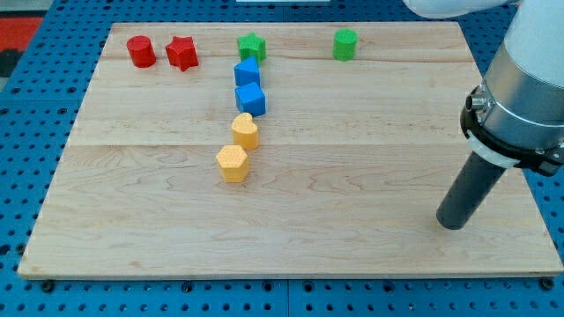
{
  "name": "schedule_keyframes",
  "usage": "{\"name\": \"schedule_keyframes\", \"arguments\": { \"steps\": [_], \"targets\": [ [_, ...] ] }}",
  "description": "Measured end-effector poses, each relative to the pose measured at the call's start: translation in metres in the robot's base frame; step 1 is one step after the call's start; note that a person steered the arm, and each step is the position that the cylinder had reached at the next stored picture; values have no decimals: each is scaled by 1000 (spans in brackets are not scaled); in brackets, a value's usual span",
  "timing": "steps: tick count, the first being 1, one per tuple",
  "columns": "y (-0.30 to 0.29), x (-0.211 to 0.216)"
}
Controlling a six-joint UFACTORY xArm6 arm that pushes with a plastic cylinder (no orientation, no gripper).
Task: Move your arm towards the green circle
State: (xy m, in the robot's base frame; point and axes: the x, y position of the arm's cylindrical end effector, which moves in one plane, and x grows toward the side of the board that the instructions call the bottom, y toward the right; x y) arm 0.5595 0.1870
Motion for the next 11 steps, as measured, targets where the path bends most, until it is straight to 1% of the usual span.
{"name": "schedule_keyframes", "arguments": {
  "steps": [6,7,9,10,11],
  "targets": [
    [-2,-2],
    [5,-60],
    [-59,-190],
    [-140,-219],
    [-191,-225]
  ]
}}
